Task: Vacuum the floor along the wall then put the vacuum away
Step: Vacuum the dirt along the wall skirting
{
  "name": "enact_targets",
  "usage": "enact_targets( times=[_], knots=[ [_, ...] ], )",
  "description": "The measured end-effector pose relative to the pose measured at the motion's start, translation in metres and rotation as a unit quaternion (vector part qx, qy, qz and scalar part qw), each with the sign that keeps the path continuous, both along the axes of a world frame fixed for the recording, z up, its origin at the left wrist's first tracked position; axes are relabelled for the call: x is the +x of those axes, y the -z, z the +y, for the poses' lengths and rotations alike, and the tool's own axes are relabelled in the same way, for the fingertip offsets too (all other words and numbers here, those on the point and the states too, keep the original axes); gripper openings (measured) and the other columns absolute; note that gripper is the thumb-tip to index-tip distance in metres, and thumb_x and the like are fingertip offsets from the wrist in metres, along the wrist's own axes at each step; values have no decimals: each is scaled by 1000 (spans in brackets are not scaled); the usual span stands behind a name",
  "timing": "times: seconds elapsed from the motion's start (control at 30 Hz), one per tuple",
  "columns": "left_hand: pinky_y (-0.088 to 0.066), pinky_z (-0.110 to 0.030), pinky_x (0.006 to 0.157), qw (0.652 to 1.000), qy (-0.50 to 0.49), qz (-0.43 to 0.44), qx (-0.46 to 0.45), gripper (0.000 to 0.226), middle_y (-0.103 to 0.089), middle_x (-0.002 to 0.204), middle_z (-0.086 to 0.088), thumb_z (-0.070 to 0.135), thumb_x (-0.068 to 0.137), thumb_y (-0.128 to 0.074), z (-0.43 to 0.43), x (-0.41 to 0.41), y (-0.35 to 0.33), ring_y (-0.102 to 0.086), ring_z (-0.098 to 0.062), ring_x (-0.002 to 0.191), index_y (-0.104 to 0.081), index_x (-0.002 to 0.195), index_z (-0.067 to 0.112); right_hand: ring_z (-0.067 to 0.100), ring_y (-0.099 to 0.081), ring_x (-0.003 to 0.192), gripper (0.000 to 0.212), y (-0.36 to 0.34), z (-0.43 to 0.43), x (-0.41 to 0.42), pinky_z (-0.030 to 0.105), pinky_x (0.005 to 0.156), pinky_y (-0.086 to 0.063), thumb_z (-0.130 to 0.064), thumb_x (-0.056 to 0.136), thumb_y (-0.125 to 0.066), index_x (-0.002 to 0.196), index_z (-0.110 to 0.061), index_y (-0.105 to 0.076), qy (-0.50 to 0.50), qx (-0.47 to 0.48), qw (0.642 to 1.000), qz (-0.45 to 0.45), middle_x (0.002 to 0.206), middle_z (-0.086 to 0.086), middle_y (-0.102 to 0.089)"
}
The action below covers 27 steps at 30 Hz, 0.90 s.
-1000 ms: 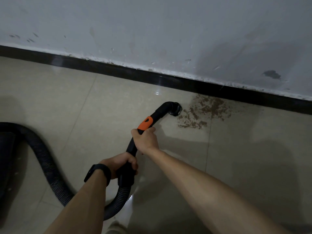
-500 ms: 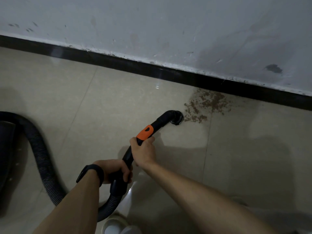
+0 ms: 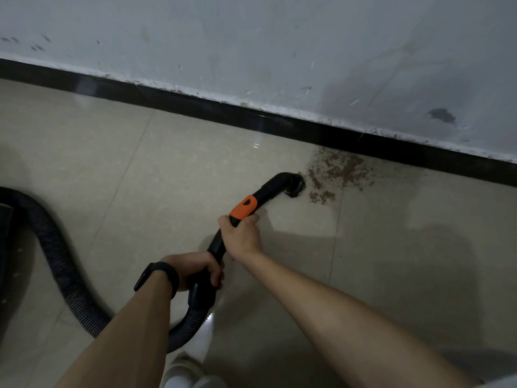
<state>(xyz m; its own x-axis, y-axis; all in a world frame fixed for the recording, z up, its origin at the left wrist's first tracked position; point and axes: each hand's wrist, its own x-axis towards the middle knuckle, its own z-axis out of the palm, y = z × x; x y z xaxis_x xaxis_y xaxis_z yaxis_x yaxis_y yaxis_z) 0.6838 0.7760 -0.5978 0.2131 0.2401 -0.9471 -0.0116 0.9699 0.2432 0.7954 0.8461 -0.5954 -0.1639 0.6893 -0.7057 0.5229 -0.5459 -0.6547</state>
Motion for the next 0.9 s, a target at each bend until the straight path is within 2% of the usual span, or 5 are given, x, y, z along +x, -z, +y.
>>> enact_targets(
  times=[0.13,0.3,0.43,0.63,0.9],
  knots=[
    [-47,-32,66,1000,-5,1,11,30,-50,63,-9,-7,46,-58,10,4,2,-59,-25,61,-38,59,12,28,-67,83,58,1,13,5,35,62,-52,-43,94,-58,127,-4,-32,2,-4,1000,11,103,11,-67],
    [-47,-32,67,1000,-4,3,15,28,-51,63,-8,-6,47,-58,20,8,3,-59,-24,63,-38,57,12,15,-59,67,51,2,24,9,33,60,-53,-40,96,-58,124,-5,-34,-2,-9,1000,21,85,-1,-58],
    [-47,-30,66,1000,-7,18,22,25,-53,63,-8,-4,47,-58,30,12,2,-59,-24,62,-40,55,12,11,-56,63,43,2,36,13,24,45,-45,-38,98,-57,118,-9,-33,-5,-8,1000,26,82,-3,-54],
    [-47,-29,63,999,-7,21,23,22,-53,62,-7,-2,49,-58,44,18,4,-58,-24,63,-42,47,13,13,-60,65,53,4,53,19,23,42,-46,-41,97,-57,128,-5,-33,-11,-8,1000,26,85,-2,-58],
    [-48,-33,69,999,-4,41,33,13,-56,66,-9,3,47,-60,64,30,2,-57,-27,70,-53,42,13,21,-64,74,51,3,78,27,29,48,-49,-45,95,-57,120,-7,-35,-17,-1,1000,13,101,8,-62]
  ],
)
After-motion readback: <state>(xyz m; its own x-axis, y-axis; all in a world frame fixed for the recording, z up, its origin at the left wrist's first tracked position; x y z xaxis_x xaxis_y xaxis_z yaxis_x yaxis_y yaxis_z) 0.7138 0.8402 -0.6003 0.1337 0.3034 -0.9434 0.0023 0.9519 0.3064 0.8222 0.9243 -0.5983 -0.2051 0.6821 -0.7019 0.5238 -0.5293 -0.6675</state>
